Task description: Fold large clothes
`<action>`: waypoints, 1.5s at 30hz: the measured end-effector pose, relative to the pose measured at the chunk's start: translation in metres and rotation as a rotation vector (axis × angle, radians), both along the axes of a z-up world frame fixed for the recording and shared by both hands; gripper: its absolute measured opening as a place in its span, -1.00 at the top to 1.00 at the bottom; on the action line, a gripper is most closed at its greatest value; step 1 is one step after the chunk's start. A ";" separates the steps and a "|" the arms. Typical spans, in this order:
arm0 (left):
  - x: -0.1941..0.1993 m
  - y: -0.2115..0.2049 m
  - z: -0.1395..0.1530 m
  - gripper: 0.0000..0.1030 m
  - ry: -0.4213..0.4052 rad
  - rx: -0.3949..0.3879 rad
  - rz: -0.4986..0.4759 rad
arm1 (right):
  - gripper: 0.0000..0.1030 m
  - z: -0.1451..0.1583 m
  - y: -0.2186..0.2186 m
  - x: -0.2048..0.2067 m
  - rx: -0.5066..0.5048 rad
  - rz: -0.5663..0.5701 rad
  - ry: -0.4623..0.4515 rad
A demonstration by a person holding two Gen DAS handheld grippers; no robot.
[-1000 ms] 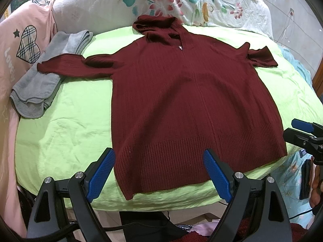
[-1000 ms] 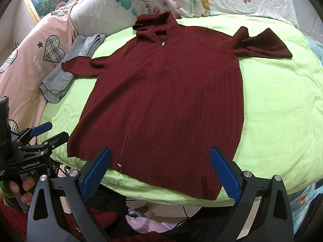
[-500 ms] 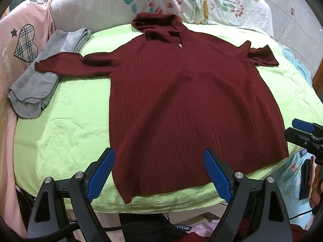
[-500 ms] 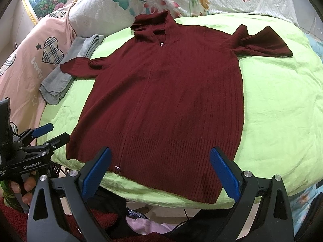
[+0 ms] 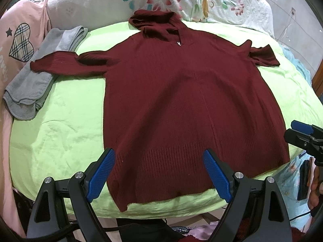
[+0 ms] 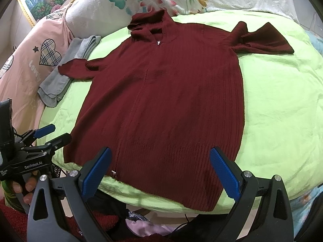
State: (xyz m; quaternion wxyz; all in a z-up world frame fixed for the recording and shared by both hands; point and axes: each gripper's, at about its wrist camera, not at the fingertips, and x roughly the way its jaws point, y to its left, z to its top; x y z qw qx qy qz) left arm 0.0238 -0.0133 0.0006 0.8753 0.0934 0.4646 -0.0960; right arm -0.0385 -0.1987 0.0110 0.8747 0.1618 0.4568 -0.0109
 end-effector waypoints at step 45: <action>0.131 -0.031 -0.022 -0.73 0.026 -0.008 0.023 | 0.79 -0.050 -0.246 0.185 -0.174 -0.268 0.026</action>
